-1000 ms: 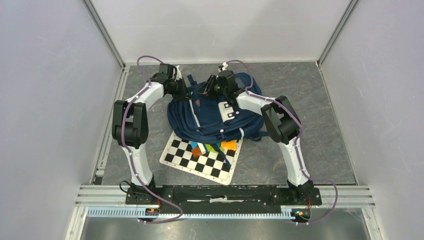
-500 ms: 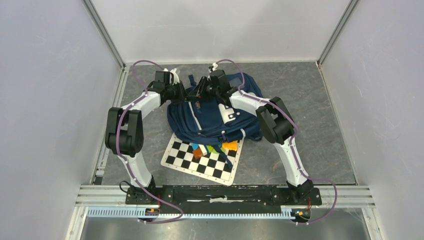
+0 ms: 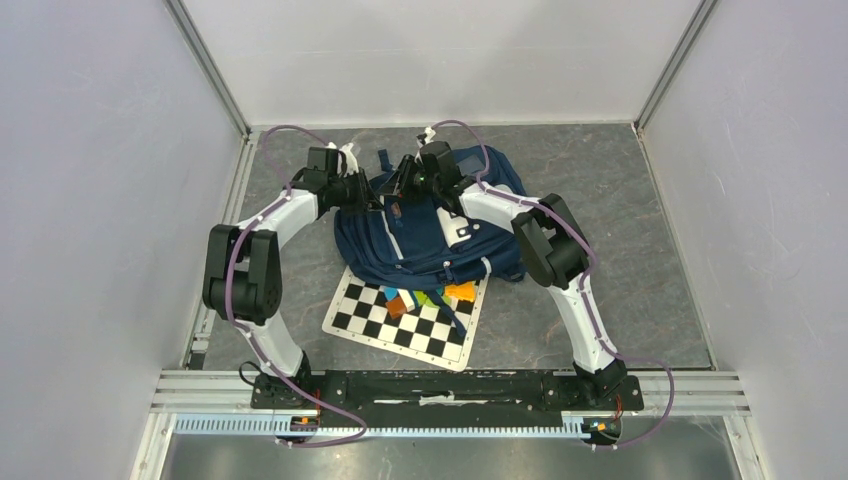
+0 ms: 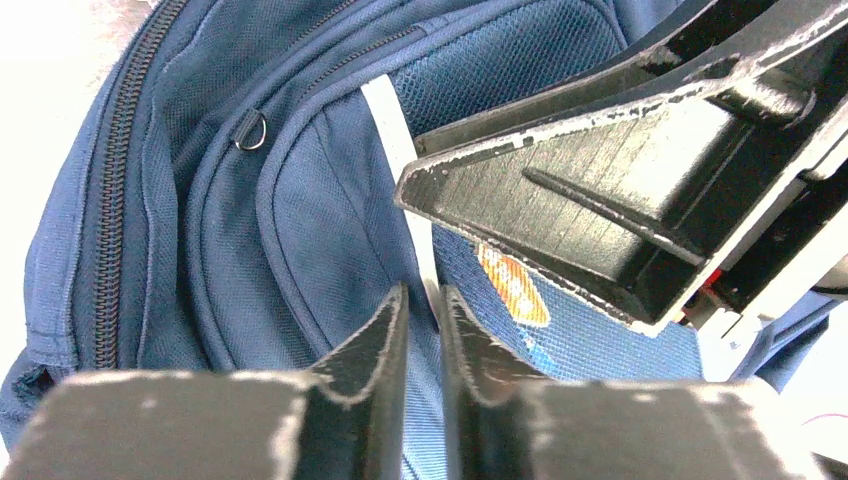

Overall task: Pack the student bag
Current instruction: Zip the student bag at the center of the board.

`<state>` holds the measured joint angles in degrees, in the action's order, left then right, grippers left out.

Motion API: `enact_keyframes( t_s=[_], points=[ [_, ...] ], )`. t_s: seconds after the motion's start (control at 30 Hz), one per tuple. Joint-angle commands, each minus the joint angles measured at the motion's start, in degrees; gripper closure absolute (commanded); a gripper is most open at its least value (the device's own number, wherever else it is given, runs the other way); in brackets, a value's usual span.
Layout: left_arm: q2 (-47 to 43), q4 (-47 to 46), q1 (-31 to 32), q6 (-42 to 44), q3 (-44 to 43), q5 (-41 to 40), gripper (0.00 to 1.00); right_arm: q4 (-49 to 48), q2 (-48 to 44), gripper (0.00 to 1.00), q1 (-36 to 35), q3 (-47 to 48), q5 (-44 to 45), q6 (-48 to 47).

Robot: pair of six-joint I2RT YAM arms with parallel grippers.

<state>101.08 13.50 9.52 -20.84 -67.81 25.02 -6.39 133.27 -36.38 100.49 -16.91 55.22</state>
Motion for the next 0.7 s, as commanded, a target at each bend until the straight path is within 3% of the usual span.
enact_keyframes(
  t_s=[0.0,0.1,0.4,0.67],
  points=[
    [-2.17,0.47,0.43,2.03,1.24,1.29,0.85,2.70,-1.23,0.67,-0.35,-1.61,0.54,-1.59],
    [-3.97,-0.50,0.42,2.11,2.61,0.50,0.98,2.92,-1.61,0.65,-0.36,-2.31,0.89,-1.99],
    [-7.69,-2.50,-0.38,-1.65,5.61,-2.01,0.98,2.79,-1.95,0.63,0.16,-4.45,1.61,-3.13],
    [-4.06,0.22,-0.47,-5.57,3.75,-0.27,0.98,5.16,-1.31,0.69,0.26,-2.53,1.53,-6.69]
  ],
)
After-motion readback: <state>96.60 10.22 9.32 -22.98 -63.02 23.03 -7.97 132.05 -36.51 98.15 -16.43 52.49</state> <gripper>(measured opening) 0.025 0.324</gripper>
